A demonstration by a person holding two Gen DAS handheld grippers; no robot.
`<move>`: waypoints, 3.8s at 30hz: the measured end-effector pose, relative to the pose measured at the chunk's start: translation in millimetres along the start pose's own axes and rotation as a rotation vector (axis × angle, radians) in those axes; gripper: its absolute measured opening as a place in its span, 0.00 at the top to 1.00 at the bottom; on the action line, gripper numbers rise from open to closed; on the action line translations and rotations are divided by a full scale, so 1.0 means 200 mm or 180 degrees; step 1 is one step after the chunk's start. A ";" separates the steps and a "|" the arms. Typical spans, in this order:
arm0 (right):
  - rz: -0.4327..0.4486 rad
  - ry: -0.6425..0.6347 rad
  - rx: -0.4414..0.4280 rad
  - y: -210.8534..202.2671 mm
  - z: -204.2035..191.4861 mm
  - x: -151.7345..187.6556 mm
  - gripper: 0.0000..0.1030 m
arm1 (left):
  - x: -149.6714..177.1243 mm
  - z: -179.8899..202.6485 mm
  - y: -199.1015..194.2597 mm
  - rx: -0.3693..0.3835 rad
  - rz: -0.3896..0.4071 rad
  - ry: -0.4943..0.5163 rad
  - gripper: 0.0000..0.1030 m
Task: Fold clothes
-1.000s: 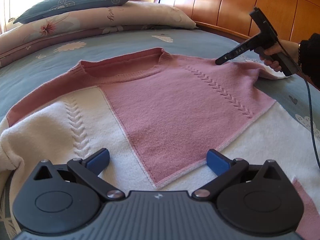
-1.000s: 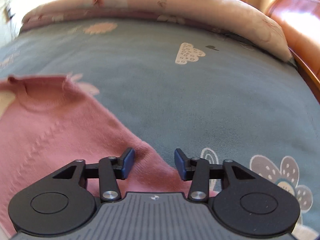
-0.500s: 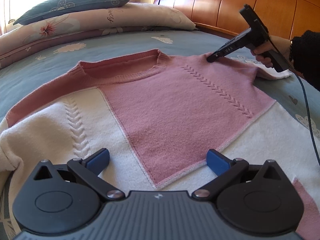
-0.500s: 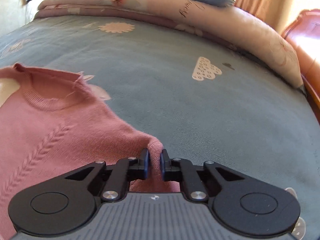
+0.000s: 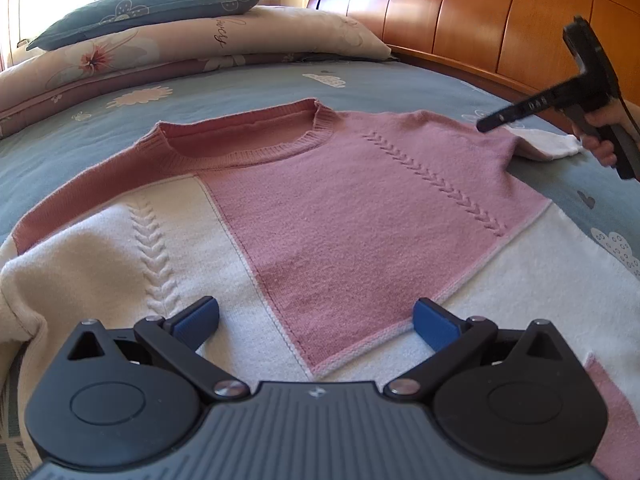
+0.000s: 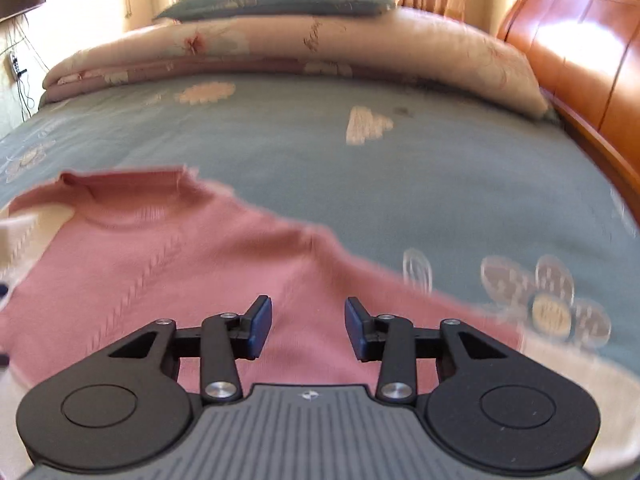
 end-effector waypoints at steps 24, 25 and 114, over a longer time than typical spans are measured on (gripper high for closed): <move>0.0737 0.2913 0.1264 -0.51 0.81 0.61 0.51 | 0.00 0.00 0.01 -0.0005 0.0006 0.0000 0.01; 0.0750 0.3081 0.1298 -0.51 0.86 0.64 0.51 | 0.00 0.00 0.01 -0.0006 0.0007 0.0001 0.01; 0.0535 0.1794 0.0764 -0.57 0.45 0.63 0.00 | -0.83 1.22 0.93 0.1724 -0.0567 -0.0171 0.02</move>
Point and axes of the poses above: each gripper's, at about its wrist camera, not at the fingertips, and y roughly the way its jaws point, z to its right, x to its underside, the point moved 1 cm from there along y, roughly the way its jaws point, and after that the axes turned 2 degrees about -y, right-handed, at the moved point
